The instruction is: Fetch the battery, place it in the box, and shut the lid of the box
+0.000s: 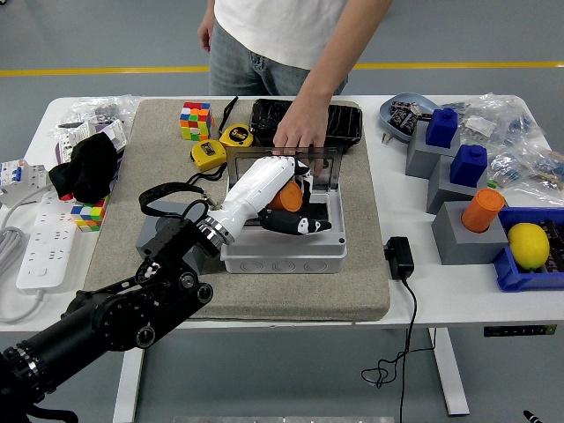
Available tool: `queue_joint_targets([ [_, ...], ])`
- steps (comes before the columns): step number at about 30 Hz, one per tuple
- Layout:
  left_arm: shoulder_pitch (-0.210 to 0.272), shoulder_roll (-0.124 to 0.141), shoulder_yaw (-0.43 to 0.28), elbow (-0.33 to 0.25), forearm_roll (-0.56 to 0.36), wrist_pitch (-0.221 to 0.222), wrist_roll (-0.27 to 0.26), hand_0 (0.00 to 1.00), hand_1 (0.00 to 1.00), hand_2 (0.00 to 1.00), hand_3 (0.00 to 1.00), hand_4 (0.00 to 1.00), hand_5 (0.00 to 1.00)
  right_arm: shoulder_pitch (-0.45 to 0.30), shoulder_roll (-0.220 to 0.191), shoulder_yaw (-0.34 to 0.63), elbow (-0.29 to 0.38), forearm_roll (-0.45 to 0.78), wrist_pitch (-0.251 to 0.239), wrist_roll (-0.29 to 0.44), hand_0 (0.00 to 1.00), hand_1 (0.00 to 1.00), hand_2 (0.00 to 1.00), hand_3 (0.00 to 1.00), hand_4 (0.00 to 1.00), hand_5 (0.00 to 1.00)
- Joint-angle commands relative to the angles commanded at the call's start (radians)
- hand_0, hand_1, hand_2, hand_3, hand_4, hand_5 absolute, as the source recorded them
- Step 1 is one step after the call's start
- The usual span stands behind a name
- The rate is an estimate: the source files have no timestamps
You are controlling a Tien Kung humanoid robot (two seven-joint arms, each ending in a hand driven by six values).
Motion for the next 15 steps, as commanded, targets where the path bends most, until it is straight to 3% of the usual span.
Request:
queue_joint_targets([
  [4,0.002,0.000,0.002,0.000,0.006,0.003,-0.007,0.074,0.002,0.007,0.010,0.998,0.128,-0.001,0.000,0.000,0.000,-0.001,0.001,-0.001,0.998,0.983,0.909,0.858,0.998,0.998],
  [5,0.003,-0.001,0.002,0.000,0.007,0.003,-0.009,0.096,0.002,0.030,0.023,0.998,0.416,-0.001,0.000,0.000,0.000,-0.001,0.001,-0.002,0.998,0.983,0.909,0.858,0.998,0.998],
  [10,0.003,-0.001,0.000,0.003,0.001,-0.010,-0.015,0.096,0.002,0.030,0.023,0.998,0.416,0.001,-0.001,-0.008,0.000,0.008,0.002,0.000,0.998,0.983,0.909,0.858,0.998,0.998],
  [11,0.004,-0.001,0.000,0.005,-0.004,-0.013,-0.016,0.123,0.028,0.068,0.051,0.998,0.596,0.001,-0.001,-0.010,0.000,0.010,0.002,0.000,0.998,0.983,0.909,0.858,0.998,0.998],
  [15,0.005,-0.002,-0.003,0.009,-0.012,-0.029,-0.017,0.123,0.028,0.068,0.051,0.998,0.596,0.001,-0.001,-0.008,0.000,0.008,0.003,-0.001,0.998,0.983,0.909,0.858,0.998,0.998],
])
